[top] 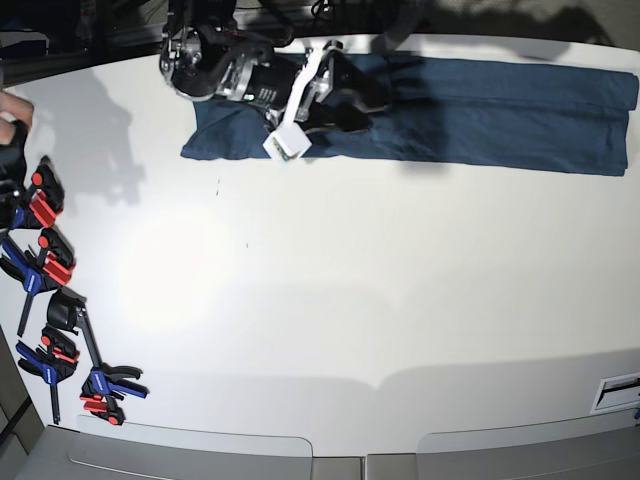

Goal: Fold the T-shirt properly
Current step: 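Press the folded collar end flat with the right gripper and release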

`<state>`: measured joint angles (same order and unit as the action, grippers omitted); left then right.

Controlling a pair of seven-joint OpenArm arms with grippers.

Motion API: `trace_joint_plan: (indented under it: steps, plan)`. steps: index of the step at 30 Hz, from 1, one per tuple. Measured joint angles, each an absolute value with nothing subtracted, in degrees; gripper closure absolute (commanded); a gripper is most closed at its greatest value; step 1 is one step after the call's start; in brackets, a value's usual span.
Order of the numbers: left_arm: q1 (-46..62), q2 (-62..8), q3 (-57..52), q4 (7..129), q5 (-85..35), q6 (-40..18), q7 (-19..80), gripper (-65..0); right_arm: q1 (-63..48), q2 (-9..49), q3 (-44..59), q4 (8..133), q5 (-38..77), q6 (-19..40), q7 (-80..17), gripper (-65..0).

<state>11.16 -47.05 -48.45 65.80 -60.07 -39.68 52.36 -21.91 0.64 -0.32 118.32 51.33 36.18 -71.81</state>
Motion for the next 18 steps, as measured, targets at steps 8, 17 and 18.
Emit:
trace_joint_plan:
  steps: [8,17,18]
  plan:
    - [18.5,-43.0,-48.4,65.8,-60.1,-39.6,52.3,-31.5,-19.9,0.6,-0.3,120.6,28.1,36.1,-62.2,-30.4]
    - [20.9,-35.0,-48.4,65.7,-53.0,-39.6,44.9,-33.8,-19.2,0.8,0.5,120.6,22.9,34.0,-60.5,-30.4]
    - [20.9,-34.7,-48.4,65.7,-52.7,-39.6,45.0,-33.8,-19.2,0.8,0.9,120.6,22.9,34.0,-60.4,-30.4]
